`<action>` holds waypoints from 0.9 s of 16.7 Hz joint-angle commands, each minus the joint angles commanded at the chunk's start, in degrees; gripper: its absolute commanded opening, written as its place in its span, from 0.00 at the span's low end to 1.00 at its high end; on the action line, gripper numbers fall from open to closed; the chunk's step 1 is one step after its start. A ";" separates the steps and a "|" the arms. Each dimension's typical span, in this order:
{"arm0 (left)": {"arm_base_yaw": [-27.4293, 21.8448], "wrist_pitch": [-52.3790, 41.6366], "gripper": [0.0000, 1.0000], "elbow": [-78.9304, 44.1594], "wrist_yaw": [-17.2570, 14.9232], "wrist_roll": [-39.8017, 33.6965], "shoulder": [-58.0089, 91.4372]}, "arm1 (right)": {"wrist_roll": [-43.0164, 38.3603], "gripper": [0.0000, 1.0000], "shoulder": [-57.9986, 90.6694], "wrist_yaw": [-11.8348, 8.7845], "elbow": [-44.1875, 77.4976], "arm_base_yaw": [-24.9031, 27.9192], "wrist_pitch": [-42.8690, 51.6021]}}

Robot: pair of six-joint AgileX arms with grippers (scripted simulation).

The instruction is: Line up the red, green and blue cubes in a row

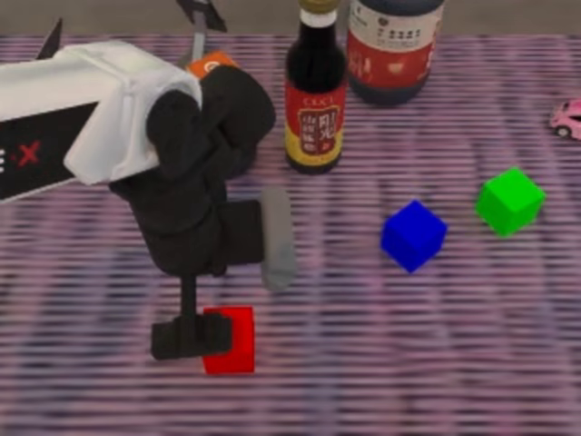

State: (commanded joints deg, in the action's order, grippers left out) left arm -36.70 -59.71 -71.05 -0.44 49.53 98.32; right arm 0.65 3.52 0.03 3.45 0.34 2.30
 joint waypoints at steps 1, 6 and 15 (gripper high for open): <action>1.02 1.25 1.00 1.68 0.11 -0.82 -1.98 | 0.44 1.00 2.38 0.00 2.33 0.23 1.53; 9.02 10.78 1.00 15.02 0.73 -8.16 -18.90 | 3.97 1.00 23.00 0.00 21.37 2.13 13.83; 27.08 35.32 1.00 50.67 1.37 -29.71 -64.72 | 13.04 1.00 80.42 0.36 67.50 6.74 45.99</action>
State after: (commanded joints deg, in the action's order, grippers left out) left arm -9.62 -24.39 -20.38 0.94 19.82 33.60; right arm 13.69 83.93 0.38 70.95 7.08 48.29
